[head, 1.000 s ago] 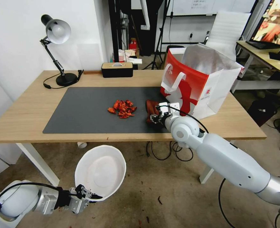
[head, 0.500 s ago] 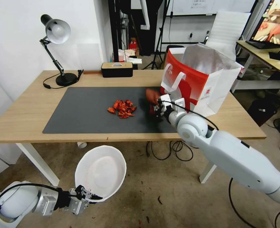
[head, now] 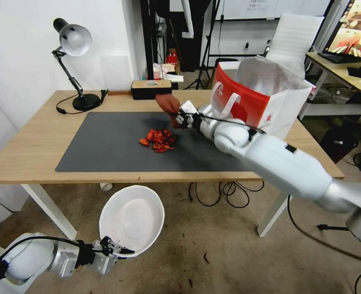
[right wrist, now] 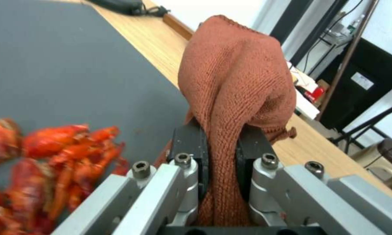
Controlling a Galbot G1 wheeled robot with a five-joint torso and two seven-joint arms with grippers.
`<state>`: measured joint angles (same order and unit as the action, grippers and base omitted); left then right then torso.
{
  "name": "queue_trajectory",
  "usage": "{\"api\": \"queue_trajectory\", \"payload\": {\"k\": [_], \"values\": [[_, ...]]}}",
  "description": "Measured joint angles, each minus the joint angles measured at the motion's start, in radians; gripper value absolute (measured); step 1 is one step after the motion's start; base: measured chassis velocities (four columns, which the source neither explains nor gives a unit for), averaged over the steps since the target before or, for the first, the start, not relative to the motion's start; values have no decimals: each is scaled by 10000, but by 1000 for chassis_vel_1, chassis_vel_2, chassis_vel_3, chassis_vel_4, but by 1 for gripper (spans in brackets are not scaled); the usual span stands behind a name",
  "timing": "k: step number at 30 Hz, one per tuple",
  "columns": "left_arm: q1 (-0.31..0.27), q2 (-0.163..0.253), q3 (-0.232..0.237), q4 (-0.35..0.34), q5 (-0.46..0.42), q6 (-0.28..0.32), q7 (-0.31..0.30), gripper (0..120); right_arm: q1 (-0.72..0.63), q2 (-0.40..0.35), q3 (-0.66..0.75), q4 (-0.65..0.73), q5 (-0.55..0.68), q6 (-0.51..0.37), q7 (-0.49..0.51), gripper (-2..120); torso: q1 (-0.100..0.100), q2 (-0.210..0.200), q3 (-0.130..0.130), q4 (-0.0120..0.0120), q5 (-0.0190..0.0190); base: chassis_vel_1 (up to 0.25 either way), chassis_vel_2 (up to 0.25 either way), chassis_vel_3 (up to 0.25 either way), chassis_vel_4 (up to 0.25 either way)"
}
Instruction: Sweep shrimp from table into container with towel, then put container into takeout bag.
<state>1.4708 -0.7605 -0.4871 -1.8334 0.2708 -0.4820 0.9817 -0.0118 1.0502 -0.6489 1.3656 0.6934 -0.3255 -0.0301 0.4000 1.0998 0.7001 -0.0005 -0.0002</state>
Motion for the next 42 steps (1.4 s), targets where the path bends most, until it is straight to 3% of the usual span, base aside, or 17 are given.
{"api": "queue_trajectory", "payload": {"k": [6, 12, 20, 27, 35, 42], "values": [[-1051, 454, 731, 460, -126, 101, 190, 0, 204, 245, -333, -771, -218, -47, -553, 8, 1, 0, 0, 3, 1, 0, 0, 0, 0], [-1489, 914, 1165, 637, -367, 107, 388, 0, 142, 551, -429, -1386, -294, 58, -1296, 8, 1, 0, 1, 4, 3, 0, 0, 0, 0], [-1913, 1001, 1716, 608, -350, 94, 441, 0, 165, 1088, -489, -2551, -327, 278, -2109, 8, 0, 0, 0, 4, 2, 0, 0, 0, 0], [-2229, 1187, 2198, 780, -361, 75, 466, 0, 297, 1728, -478, -4061, -193, 1084, -3763, 8, 0, 2, -1, 7, 1, 0, 0, 0, 0], [-2657, 1375, 2688, 970, -487, 61, 473, 0, 461, 1873, -731, -4569, -169, 1467, -4901, 8, 0, 2, -2, 4, 2, 0, 0, 0, 0], [-3095, 1407, 3109, 1148, -587, 62, 489, 0, 429, 1663, -908, -4301, -130, 1509, -5230, 8, 0, 2, -2, 4, 1, 0, 0, 0, 0]]}}
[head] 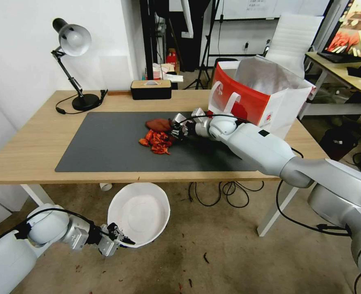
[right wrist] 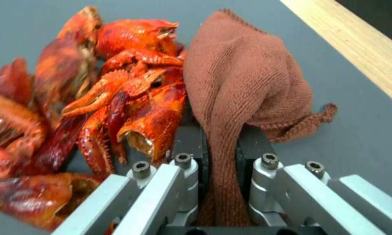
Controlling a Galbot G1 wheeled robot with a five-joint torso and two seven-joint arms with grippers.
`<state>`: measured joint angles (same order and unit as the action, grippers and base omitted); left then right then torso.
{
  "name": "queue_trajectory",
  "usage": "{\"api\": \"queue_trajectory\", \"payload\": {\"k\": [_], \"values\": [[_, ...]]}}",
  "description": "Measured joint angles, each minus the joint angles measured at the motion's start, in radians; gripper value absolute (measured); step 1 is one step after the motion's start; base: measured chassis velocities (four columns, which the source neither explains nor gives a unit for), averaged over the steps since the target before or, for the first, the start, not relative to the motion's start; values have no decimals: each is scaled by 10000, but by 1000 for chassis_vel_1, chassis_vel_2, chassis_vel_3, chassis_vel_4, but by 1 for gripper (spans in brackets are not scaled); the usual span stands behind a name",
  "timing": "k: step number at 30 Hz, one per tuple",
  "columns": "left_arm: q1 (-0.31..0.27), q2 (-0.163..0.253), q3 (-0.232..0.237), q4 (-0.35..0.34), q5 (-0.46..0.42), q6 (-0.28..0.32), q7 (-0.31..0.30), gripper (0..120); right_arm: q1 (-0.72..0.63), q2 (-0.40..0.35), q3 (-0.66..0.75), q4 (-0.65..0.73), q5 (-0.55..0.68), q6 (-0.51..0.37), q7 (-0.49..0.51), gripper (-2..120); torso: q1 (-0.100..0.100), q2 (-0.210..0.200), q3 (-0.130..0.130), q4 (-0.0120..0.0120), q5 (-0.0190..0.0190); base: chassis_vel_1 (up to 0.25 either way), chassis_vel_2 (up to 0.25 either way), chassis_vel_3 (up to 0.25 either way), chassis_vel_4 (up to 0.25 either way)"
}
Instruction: Sweep shrimp from table into container with towel, then put container into takeout bag.
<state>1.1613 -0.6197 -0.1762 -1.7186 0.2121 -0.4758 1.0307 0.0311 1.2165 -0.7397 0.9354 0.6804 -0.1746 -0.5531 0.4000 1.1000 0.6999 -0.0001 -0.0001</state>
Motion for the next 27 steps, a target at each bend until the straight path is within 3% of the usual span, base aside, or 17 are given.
{"api": "queue_trajectory", "payload": {"k": [17, 27], "values": [[-983, 195, 640, 371, -566, 198, 27, 0, -439, -889, -348, 1747, 351, -65, -59, 8, -2, 2, -2, -4, 1, 0, 0, 0, 0], [-1086, 345, 709, 303, -771, 335, 96, 0, -605, -1070, -624, 2718, 566, -260, 37, 8, -2, 2, -1, 0, 2, 0, 0, 0, 0]]}}
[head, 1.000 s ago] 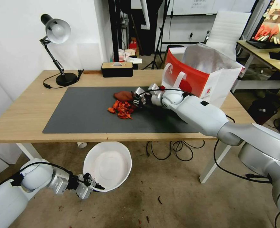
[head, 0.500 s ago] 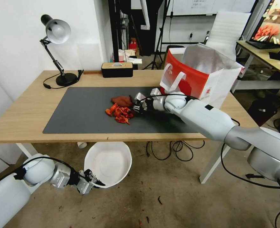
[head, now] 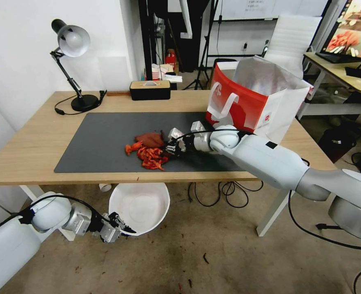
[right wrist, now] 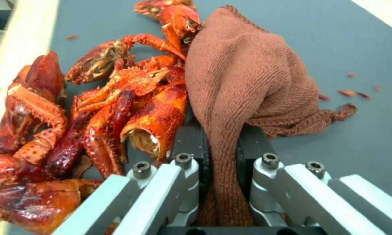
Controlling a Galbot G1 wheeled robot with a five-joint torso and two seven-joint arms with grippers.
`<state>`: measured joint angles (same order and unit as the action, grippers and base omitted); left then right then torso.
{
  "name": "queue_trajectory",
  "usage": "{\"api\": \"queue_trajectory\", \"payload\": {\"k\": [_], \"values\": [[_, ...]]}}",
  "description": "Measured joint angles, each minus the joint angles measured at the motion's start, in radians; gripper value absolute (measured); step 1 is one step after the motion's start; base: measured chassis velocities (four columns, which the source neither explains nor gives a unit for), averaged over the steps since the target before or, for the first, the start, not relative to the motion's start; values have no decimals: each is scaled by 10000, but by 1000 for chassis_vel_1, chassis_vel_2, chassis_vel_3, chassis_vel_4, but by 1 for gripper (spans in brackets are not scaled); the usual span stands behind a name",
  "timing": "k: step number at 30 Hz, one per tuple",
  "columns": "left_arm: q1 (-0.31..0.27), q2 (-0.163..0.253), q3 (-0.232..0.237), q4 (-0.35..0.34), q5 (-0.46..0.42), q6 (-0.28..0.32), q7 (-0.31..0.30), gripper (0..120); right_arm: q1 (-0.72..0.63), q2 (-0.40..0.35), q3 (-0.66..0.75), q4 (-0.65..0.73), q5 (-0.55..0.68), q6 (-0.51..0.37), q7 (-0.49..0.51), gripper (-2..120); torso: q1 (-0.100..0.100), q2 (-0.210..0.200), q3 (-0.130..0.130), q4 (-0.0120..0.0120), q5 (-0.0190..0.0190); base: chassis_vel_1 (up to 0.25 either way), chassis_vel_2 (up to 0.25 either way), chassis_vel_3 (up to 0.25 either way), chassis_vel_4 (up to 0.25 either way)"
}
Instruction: Sweep shrimp from table into container with towel, then put container into takeout bag.
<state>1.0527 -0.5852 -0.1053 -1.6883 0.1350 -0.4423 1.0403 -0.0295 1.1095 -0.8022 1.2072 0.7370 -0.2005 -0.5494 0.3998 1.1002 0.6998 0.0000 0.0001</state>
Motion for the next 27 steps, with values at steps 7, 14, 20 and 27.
{"api": "queue_trajectory", "payload": {"k": [7, 14, 20, 27], "values": [[18, 93, -38, -66, -205, 102, 16, 0, -76, -121, -119, 490, 97, -108, 163, 8, 0, -1, 2, 0, 0, 0, 0, 0, 0], [22, 112, -68, -94, -320, 205, 17, 0, -202, -387, -227, 1047, 236, -153, 247, 8, 1, -3, 1, 3, 0, 0, 0, 0, 0], [22, 170, -71, -93, -421, 250, 11, 0, -309, -699, -349, 1647, 327, -171, 292, 8, 2, -2, 1, 2, 0, 0, 0, 0, 0], [-167, 262, 2, -8, -563, 343, -24, 0, -465, -1055, -509, 2631, 440, -267, 401, 8, 3, -3, 3, -1, -2, 0, 0, 0, 0]]}}
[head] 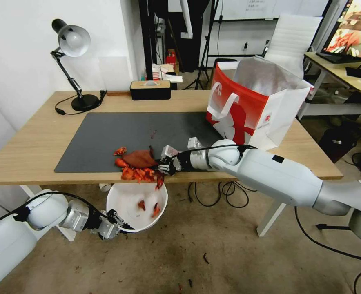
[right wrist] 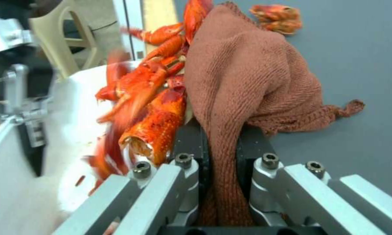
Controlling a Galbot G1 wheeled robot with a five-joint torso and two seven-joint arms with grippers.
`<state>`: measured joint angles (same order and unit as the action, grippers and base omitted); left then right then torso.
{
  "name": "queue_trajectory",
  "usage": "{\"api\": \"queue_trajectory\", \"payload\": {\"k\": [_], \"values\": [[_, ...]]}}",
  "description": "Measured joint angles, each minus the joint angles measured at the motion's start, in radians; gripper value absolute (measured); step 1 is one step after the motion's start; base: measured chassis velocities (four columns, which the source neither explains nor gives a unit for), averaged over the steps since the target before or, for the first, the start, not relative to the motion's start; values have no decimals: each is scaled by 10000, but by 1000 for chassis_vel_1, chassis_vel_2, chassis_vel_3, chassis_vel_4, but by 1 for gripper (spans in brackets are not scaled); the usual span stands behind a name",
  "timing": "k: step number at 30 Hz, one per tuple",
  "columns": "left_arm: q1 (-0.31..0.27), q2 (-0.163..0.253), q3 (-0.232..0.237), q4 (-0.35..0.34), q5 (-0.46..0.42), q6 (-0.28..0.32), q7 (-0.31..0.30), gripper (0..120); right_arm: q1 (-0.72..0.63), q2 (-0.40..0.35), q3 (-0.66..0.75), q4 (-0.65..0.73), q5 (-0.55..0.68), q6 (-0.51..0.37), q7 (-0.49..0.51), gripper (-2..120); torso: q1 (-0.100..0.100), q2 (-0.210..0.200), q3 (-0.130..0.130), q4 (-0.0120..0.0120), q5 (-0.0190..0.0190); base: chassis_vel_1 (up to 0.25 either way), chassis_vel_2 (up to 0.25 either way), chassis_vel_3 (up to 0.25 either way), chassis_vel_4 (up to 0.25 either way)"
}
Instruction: Sweep shrimp from table into container with towel, then put container into takeout bag.
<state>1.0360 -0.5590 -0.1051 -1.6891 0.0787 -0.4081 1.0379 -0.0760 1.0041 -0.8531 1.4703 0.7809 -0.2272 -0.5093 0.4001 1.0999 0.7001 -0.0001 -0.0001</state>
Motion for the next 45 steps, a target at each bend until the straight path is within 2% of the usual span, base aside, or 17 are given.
{"api": "queue_trajectory", "payload": {"k": [8, 18, 27, 31, 34, 35, 38, 40, 42, 44, 45], "values": [[-147, 59, 124, 69, -27, 5, -6, 0, -185, -142, -22, 515, 60, -60, 97, 8, 0, -1, 0, 2, 0, 0, 0, 0, 0], [-289, 61, 246, 174, -33, -7, -17, 0, -318, -114, 440, 521, 196, -6, 98, 8, 0, -2, 2, 2, -1, 0, 0, 0, 0], [-211, 112, 191, 156, -33, -48, -7, 0, 61, 481, 1445, -215, 1342, 561, 170, 8, 1, -1, 0, 3, 0, 0, 0, 0, 0], [-18, 143, -19, 122, -33, -61, 12, 0, 399, 852, 1571, -1110, 1207, 681, 543, 8, 0, -1, 0, 1, -1, 0, 0, 0, 0], [207, 217, -224, 147, -34, -141, 34, 0, 706, 1411, 1579, -2509, 403, 738, 926, 8, 1, -1, 0, 0, 0, 0, 0, 0, 0], [207, 217, -224, 147, -34, -141, 34, 0, 706, 1411, 1579, -2509, 403, 738, 926, 8, 1, -1, 0, 0, 0, 0, 0, 0, 0], [362, 303, -431, 212, -39, -249, 55, 0, 985, 2319, 1621, -4553, -586, 740, 1340, 8, 1, -1, 0, 2, 1, 0, 0, 0, 0], [384, 313, -463, 215, -43, -258, 58, 0, 1016, 2422, 1632, -4766, -689, 736, 1365, 8, 2, -1, 0, 1, -1, 0, 0, 0, 0], [481, 373, -598, 218, -64, -295, 77, 0, 1233, 3162, 1672, -5899, -1092, 447, 1502, 8, 3, -1, 0, -1, -1, 0, 0, 0, 0], [494, 387, -619, 226, -68, -300, 88, 0, 1292, 3317, 1626, -6093, -1151, 374, 1507, 8, 3, -1, 0, 1, -1, 0, 0, 0, 0], [515, 407, -673, 261, -78, -325, 112, 0, 1404, 3641, 1484, -6456, -1360, 186, 1510, 8, 0, 0, -1, 4, -3, 0, 0, 0, 0]]}}
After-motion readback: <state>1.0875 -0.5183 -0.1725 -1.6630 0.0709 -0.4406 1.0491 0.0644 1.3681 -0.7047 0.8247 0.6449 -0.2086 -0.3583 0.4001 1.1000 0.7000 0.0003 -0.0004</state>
